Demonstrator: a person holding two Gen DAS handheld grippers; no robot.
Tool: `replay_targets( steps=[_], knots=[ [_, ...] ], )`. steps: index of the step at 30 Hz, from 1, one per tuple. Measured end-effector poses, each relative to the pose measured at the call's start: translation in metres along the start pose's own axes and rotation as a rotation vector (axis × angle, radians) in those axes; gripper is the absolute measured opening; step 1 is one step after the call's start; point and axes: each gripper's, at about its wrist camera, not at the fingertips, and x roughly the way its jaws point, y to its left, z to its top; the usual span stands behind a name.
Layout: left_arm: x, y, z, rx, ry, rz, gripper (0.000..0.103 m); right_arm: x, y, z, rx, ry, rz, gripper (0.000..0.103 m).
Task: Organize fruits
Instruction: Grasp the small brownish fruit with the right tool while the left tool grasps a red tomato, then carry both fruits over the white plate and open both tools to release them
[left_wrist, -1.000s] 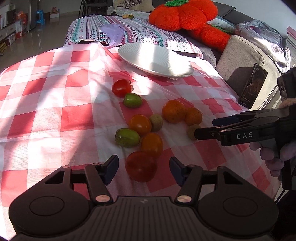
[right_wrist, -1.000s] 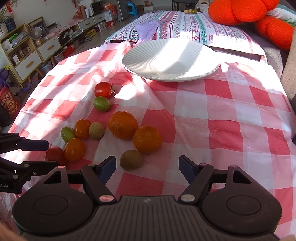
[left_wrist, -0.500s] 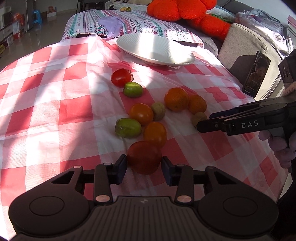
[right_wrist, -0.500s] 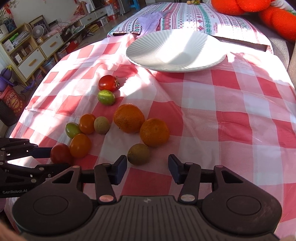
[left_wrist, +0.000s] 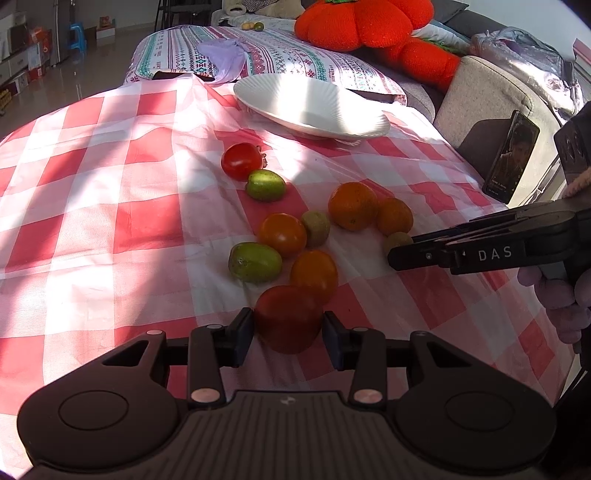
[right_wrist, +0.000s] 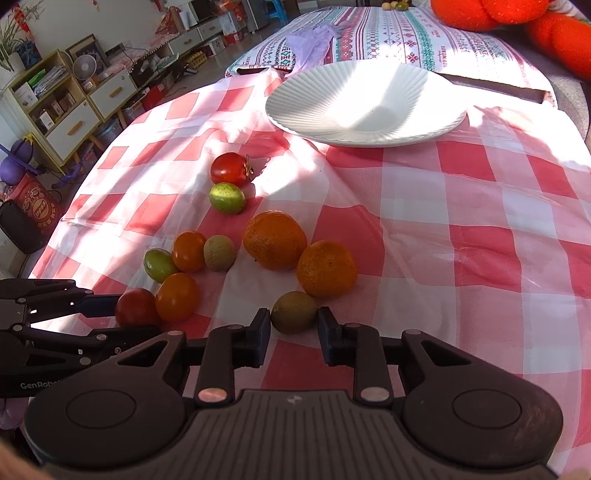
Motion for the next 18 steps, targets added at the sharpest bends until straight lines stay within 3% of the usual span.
replay_targets(
  steps=[8, 18],
  knots=[
    [-0.006, 0.002, 0.004, -0.016, -0.011, -0.011, 0.054, -0.008, 0.003, 0.003, -0.007, -0.02, 0.002, 0.025],
    [-0.02, -0.001, 0.02, -0.039, -0.079, -0.021, 0.054, -0.027, 0.003, 0.017, 0.0, -0.076, 0.011, 0.025]
  ],
)
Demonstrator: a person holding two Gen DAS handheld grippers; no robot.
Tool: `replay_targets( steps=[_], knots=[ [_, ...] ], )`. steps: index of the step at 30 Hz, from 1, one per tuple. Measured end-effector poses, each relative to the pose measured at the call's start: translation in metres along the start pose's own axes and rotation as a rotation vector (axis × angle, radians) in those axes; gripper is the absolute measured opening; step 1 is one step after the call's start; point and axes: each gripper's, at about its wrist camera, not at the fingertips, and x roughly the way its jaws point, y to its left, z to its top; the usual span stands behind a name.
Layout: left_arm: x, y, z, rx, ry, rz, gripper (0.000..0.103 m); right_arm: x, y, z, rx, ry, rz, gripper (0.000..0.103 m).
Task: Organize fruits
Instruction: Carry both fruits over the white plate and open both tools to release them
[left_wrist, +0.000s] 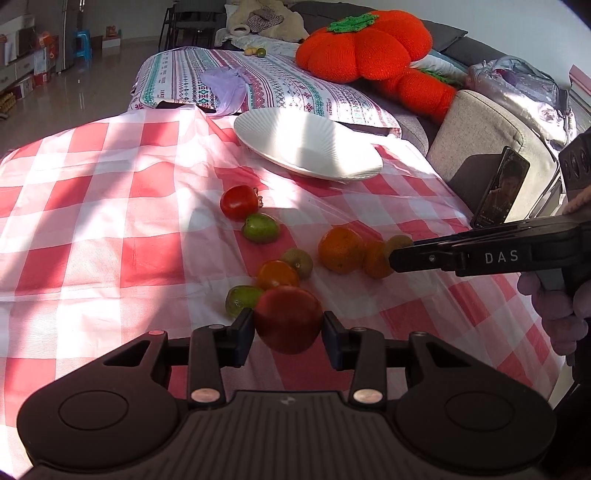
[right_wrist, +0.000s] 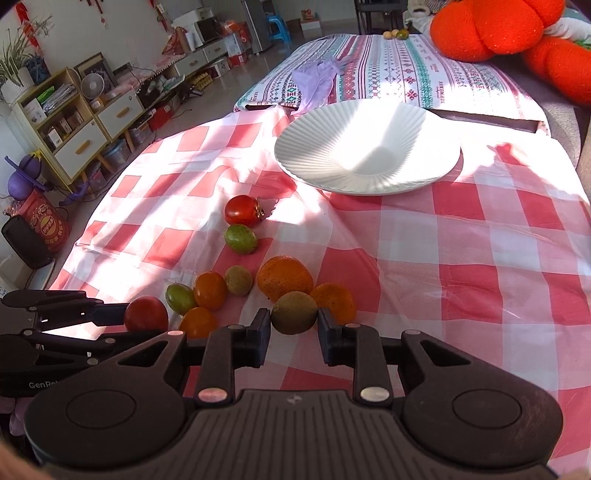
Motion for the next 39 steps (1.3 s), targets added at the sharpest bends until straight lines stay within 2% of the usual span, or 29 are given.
replay_targets(
  steps=[11, 16, 27, 35, 39],
  knots=[
    [0.02, -0.017, 0.033, 0.009, -0.028, -0.006, 0.054, -0.002, -0.022, 0.034, 0.061, -0.06, -0.037, 0.025],
    [0.03, -0.029, 0.051, 0.027, -0.057, -0.008, 0.054, 0.003, -0.034, 0.051, 0.078, -0.107, -0.023, 0.025],
    [0.068, -0.042, 0.1, 0.049, -0.119, -0.008, 0.054, 0.019, -0.068, 0.077, 0.219, -0.155, 0.024, 0.025],
    [0.114, -0.043, 0.13, 0.041, -0.099, 0.033, 0.054, 0.046, -0.091, 0.092, 0.292, -0.141, 0.013, 0.025],
    [0.137, -0.047, 0.136, 0.094, -0.102, 0.066, 0.054, 0.057, -0.102, 0.096, 0.312, -0.122, 0.003, 0.025]
  ],
)
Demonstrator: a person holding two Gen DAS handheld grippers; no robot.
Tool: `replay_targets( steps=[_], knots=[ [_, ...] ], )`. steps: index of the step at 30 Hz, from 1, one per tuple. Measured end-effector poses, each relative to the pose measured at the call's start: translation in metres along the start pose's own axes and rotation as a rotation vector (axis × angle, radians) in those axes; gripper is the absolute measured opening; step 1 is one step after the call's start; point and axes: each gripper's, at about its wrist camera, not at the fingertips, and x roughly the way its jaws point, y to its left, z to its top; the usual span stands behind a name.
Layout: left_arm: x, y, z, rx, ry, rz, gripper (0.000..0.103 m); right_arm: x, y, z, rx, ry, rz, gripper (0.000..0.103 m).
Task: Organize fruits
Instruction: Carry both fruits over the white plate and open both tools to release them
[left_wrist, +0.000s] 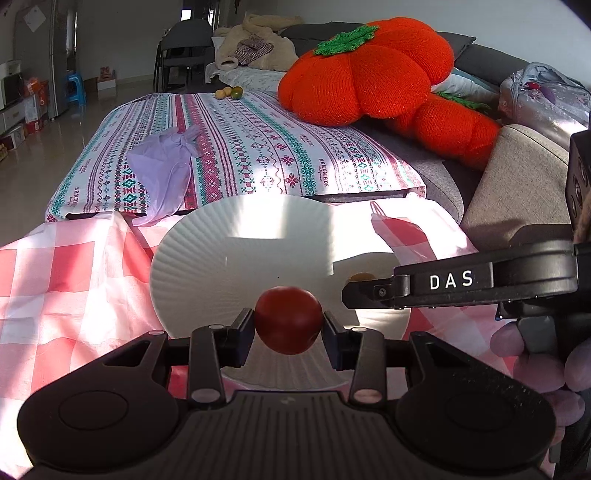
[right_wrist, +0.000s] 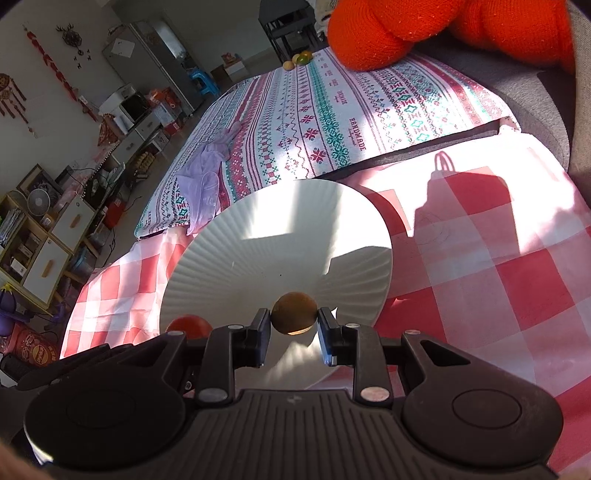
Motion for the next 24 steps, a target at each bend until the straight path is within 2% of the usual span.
replay_targets(
  steps=[4, 9, 24],
  knots=[
    [0.018, -0.004, 0.002, 0.046, 0.01, 0.02, 0.054, 0.008, -0.002, 0.004, -0.005, 0.017, -0.003, 0.025],
    [0.036, -0.003, 0.004, 0.037, 0.026, 0.04, 0.054, 0.014, -0.002, 0.009, -0.017, 0.028, 0.0, 0.025],
    [0.047, -0.003, 0.005, 0.041, 0.033, 0.043, 0.054, 0.024, 0.0, 0.012, -0.034, 0.047, 0.01, 0.026]
  ],
)
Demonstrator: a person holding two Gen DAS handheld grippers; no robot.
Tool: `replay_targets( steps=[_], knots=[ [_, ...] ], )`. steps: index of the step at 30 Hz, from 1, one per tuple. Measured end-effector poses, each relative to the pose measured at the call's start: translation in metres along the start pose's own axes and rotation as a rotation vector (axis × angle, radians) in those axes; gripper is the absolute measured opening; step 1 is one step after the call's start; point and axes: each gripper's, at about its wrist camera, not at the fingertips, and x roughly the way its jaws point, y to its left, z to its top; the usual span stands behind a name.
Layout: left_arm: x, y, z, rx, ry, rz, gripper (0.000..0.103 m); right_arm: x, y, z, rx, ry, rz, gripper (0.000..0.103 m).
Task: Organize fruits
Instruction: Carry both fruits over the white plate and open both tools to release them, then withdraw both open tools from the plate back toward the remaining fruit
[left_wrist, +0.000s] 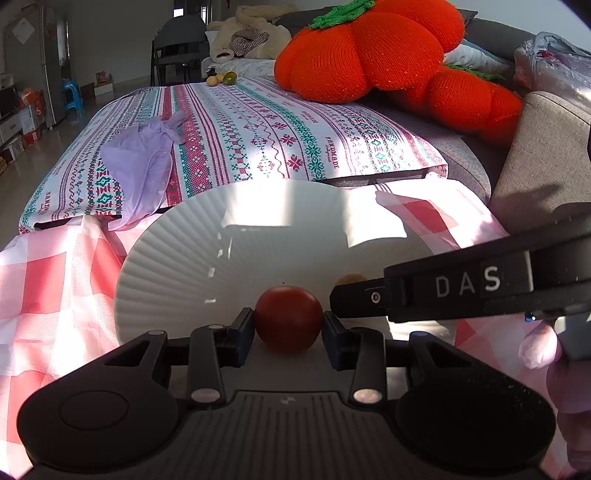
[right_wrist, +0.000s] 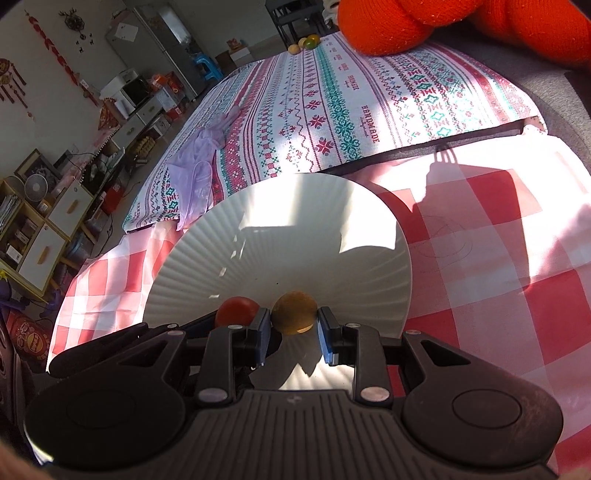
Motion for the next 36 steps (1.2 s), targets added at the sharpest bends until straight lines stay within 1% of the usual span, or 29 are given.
replay_targets(
  steps=[2, 4, 6, 7, 8, 13, 15, 19, 21, 23, 25, 28, 29, 31, 36],
  knots=[
    [-0.001, 0.0, 0.001, -0.001, 0.001, 0.005, 0.056, 0.0, 0.0, 0.0, 0.002, 0.001, 0.0, 0.026],
    [-0.003, 0.001, 0.001, 0.002, 0.012, -0.003, 0.058, -0.001, 0.0, 0.001, 0.005, 0.006, 0.001, 0.029],
    [-0.007, 0.0, 0.001, 0.009, 0.017, -0.004, 0.066, -0.004, 0.0, 0.001, 0.011, 0.007, 0.013, 0.04],
    [-0.011, 0.0, 0.001, 0.015, 0.016, -0.004, 0.069, -0.006, 0.001, 0.001, 0.012, 0.008, 0.015, 0.042],
    [-0.016, 0.0, 0.0, 0.02, 0.011, 0.0, 0.074, -0.008, 0.002, 0.001, 0.01, 0.008, 0.013, 0.045],
    [-0.04, 0.007, -0.003, 0.01, -0.005, -0.013, 0.084, -0.024, 0.01, -0.004, -0.025, -0.003, -0.026, 0.058],
    [-0.052, 0.01, -0.006, 0.01, -0.008, -0.021, 0.089, -0.031, 0.014, -0.008, -0.038, -0.012, -0.041, 0.067],
    [-0.07, 0.017, -0.015, 0.005, 0.0, -0.026, 0.093, -0.041, 0.024, -0.016, -0.076, -0.007, -0.066, 0.071],
    [-0.079, 0.022, -0.02, -0.007, 0.007, -0.02, 0.098, -0.046, 0.03, -0.022, -0.088, -0.008, -0.072, 0.077],
    [-0.087, 0.027, -0.027, -0.011, 0.014, -0.021, 0.1, -0.05, 0.036, -0.026, -0.088, -0.004, -0.089, 0.082],
    [-0.095, 0.03, -0.033, -0.007, 0.029, -0.019, 0.102, -0.052, 0.039, -0.031, -0.081, 0.012, -0.124, 0.083],
    [-0.105, 0.036, -0.043, -0.003, 0.043, -0.011, 0.103, -0.056, 0.045, -0.04, -0.096, 0.019, -0.131, 0.085],
    [-0.108, 0.038, -0.046, -0.005, 0.045, -0.009, 0.103, -0.057, 0.047, -0.043, -0.105, 0.017, -0.136, 0.087],
    [-0.115, 0.041, -0.053, -0.014, 0.037, 0.002, 0.103, -0.058, 0.051, -0.049, -0.119, 0.017, -0.145, 0.088],
    [-0.13, 0.047, -0.068, -0.023, 0.055, 0.009, 0.103, -0.06, 0.059, -0.061, -0.135, 0.025, -0.139, 0.093]
  ],
)
